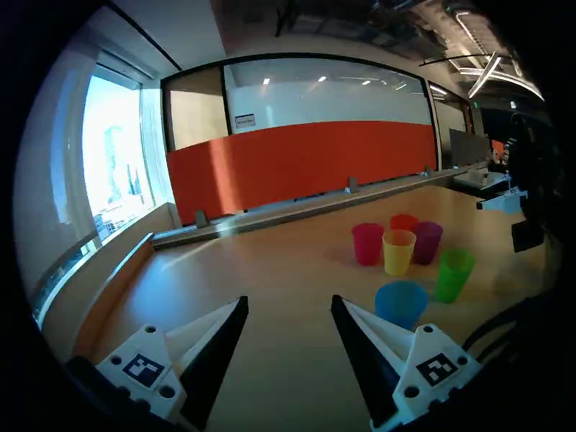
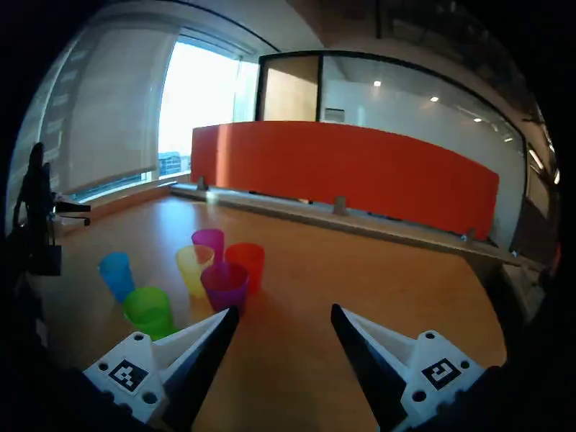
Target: Pour water
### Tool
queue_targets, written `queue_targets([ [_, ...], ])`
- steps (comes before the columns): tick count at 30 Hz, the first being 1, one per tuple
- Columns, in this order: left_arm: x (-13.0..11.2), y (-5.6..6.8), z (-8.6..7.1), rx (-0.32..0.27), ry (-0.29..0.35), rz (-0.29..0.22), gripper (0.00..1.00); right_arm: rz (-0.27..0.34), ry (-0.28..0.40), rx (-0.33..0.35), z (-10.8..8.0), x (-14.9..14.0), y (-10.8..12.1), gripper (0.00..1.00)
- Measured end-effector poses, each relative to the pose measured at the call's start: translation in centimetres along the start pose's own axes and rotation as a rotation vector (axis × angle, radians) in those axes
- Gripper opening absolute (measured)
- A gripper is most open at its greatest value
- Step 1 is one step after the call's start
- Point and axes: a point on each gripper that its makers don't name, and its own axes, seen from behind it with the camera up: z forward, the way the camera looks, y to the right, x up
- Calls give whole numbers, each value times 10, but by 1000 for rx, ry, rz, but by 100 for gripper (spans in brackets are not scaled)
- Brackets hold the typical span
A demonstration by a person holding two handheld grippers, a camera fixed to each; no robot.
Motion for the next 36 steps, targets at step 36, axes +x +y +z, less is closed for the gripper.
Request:
queue_targets([
  [36, 42, -25, 2, 135, 216, -152, 85, 93, 341, -375, -28, 43, 60, 99],
])
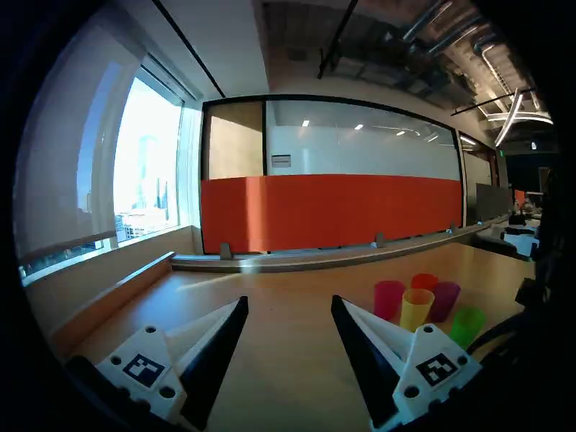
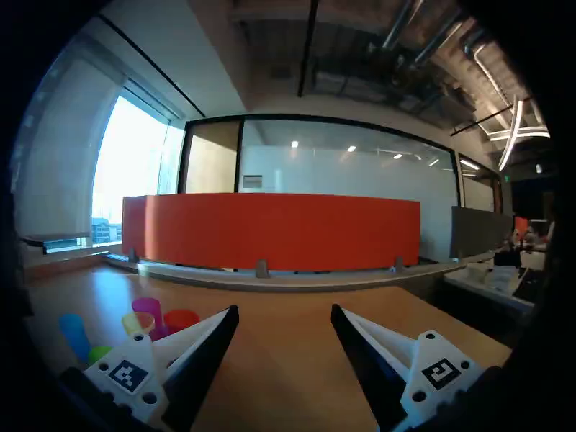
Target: Pour water
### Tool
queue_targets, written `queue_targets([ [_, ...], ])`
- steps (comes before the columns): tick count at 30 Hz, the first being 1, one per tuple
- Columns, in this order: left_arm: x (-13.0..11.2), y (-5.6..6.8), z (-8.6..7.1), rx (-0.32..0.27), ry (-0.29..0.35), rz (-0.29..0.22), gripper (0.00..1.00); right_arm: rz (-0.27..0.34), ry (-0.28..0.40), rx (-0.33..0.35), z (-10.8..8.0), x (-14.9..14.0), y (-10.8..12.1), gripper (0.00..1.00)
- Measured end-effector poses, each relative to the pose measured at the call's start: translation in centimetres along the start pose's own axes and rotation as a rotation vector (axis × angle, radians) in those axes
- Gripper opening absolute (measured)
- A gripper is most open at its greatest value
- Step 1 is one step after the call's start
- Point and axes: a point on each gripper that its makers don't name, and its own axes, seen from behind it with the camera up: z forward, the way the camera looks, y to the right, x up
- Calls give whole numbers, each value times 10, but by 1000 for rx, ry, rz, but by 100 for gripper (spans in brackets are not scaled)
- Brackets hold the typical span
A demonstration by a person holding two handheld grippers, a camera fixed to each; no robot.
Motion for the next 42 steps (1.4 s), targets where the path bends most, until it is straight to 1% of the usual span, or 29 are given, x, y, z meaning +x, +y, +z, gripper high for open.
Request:
queue_targets([
  [6, -3, 0, 6, 18, 6, -10, 85, -5, 11, -16, 1, 4, -1, 99],
  [9, -6, 3, 9, 15, 13, -16, 85, 4, 15, -21, 2, 9, 0, 99],
  [15, -9, 4, 12, 23, 23, -21, 85, 20, -6, -42, 5, 8, 5, 99],
  [18, -11, 0, 16, 40, 31, -19, 85, 21, -14, -46, 6, 8, 7, 99],
  [21, -14, -4, 18, 52, 41, -3, 85, 24, -16, -56, 5, 9, 7, 99],
  [27, -18, -12, 18, 87, 62, 25, 85, 31, -27, -61, 6, 6, 5, 100],
  [36, -28, -13, 16, 101, 69, 0, 85, 3, -36, -57, 6, 7, 0, 99],
  [42, -36, -11, 17, 105, 55, 12, 85, -4, -42, -50, 6, 6, -4, 100],
])
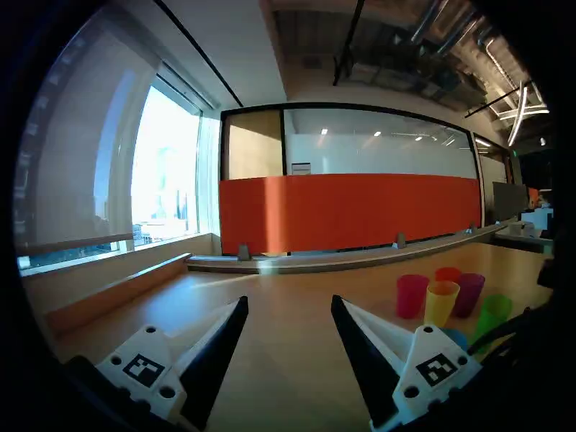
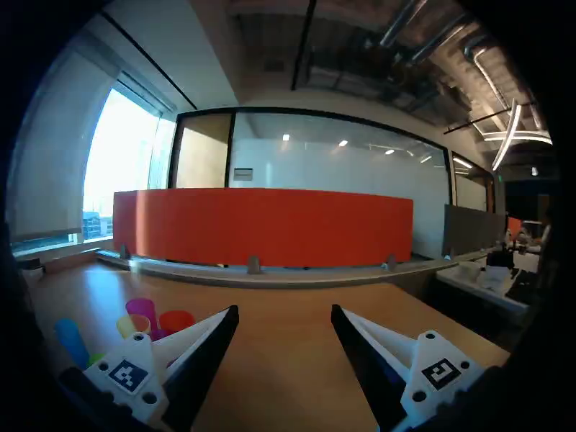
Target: Pour water
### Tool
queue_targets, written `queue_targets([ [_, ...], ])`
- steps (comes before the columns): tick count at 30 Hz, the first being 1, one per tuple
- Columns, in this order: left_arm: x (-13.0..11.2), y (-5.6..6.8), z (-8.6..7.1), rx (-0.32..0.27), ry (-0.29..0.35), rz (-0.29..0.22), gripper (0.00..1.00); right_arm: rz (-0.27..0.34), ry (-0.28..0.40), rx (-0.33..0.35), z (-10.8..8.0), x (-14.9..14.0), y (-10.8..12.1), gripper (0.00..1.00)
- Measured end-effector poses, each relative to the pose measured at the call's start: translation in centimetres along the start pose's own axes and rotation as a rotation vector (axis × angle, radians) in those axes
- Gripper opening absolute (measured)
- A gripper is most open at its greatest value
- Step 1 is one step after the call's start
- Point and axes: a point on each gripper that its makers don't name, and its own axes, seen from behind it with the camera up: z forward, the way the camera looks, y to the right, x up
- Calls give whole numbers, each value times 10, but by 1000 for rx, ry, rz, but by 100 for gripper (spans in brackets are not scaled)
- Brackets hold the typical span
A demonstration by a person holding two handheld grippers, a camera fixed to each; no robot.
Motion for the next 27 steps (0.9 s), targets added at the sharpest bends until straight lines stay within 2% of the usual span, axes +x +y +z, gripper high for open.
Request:
queue_targets([
  [15, -10, 8, -4, 0, -6, -8, 85, 17, 3, -23, -4, 2, 13, 99],
  [27, -16, 17, -2, -5, -1, -7, 85, 5, 6, -15, -4, 4, 9, 99],
])
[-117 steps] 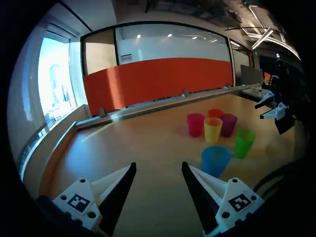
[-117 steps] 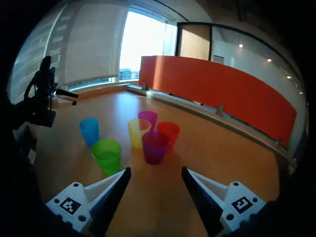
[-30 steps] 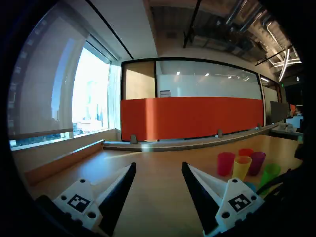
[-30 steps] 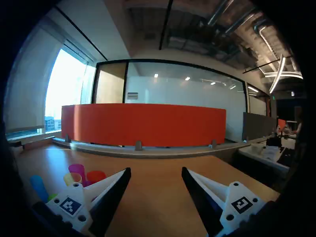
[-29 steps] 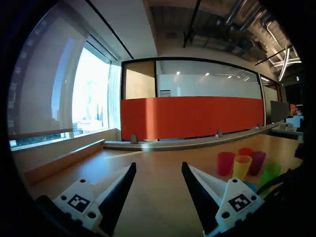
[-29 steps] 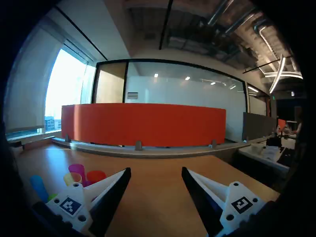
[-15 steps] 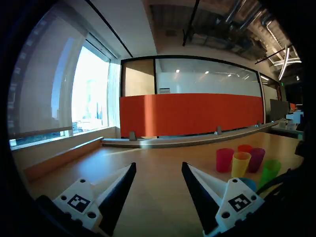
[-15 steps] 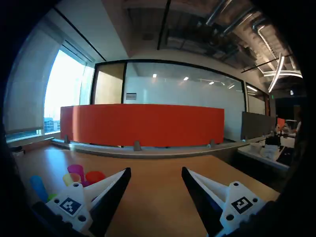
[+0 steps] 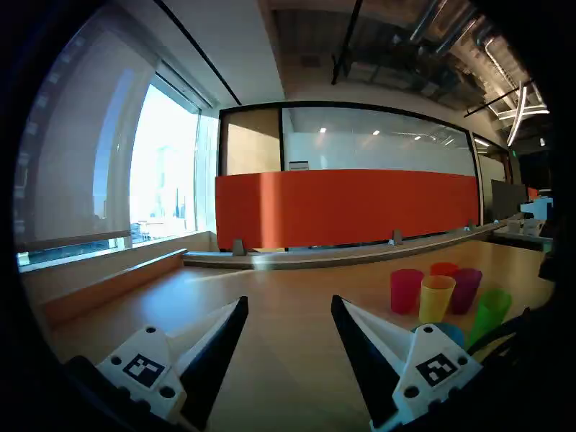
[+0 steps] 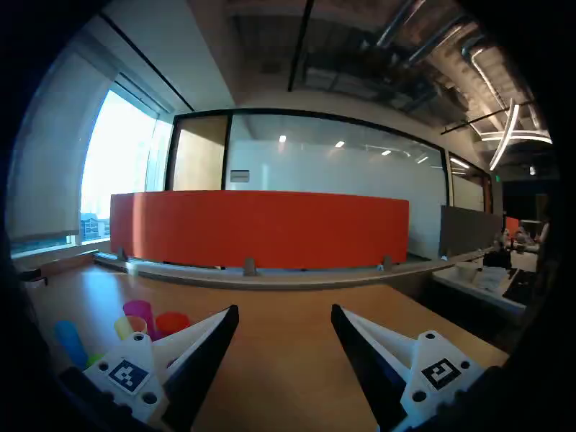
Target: Pour water
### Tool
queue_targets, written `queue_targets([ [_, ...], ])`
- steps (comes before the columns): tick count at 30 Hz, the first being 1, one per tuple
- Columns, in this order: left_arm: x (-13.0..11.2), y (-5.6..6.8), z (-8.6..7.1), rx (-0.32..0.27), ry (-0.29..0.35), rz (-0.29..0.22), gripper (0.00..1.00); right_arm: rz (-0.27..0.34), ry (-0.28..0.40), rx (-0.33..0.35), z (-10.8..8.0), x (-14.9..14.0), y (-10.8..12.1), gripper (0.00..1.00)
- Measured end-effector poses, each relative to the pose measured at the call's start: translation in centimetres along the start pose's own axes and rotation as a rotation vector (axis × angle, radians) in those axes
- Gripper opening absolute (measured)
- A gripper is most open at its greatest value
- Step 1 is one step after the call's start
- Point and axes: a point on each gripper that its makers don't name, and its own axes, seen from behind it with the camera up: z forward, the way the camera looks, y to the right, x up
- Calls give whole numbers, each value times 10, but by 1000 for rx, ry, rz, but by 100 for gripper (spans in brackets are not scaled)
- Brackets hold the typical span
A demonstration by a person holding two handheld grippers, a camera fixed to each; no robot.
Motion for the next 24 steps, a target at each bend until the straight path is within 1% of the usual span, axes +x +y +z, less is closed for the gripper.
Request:
queue_targets([
  [15, -8, 9, 4, -5, -6, -14, 85, -1, -1, -1, 0, 0, 2, 99],
  [24, -7, 10, 3, -9, -5, -33, 85, 4, 2, 3, -2, 2, 1, 100],
])
